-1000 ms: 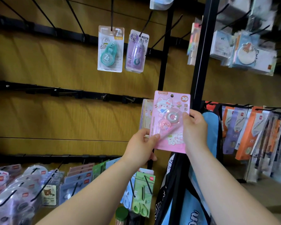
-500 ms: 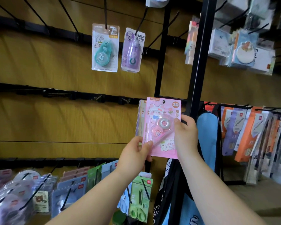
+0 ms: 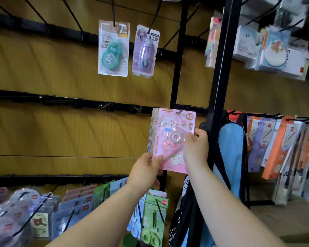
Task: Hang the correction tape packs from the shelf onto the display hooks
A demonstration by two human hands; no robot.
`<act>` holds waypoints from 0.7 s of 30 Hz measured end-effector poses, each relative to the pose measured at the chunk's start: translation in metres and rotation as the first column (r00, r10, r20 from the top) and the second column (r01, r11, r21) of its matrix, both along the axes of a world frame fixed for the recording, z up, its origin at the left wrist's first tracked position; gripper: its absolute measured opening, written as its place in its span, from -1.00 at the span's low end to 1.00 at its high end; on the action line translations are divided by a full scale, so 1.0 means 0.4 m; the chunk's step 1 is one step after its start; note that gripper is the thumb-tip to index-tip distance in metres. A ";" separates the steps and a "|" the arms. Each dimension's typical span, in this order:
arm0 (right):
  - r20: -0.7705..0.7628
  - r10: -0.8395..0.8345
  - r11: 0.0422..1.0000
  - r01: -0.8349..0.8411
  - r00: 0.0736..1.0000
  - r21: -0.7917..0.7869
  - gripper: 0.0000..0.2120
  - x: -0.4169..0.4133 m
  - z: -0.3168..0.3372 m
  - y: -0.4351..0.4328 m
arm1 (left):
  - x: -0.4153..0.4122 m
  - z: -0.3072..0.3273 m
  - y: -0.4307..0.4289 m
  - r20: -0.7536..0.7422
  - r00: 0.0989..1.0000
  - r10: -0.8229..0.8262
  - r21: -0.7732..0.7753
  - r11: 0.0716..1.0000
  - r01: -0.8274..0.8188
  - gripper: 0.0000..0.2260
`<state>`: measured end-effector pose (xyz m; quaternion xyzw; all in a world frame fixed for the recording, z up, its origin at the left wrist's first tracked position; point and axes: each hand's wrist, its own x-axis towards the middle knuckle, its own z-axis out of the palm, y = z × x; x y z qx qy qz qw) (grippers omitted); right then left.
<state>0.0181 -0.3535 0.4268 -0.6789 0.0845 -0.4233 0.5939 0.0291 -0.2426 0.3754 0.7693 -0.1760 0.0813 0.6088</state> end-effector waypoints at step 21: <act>-0.274 -0.021 0.993 -0.011 0.961 -0.114 -0.56 0.036 -0.065 0.014 | 0.085 -0.044 0.001 -0.072 0.990 0.123 0.159 0.981 -0.110 -0.65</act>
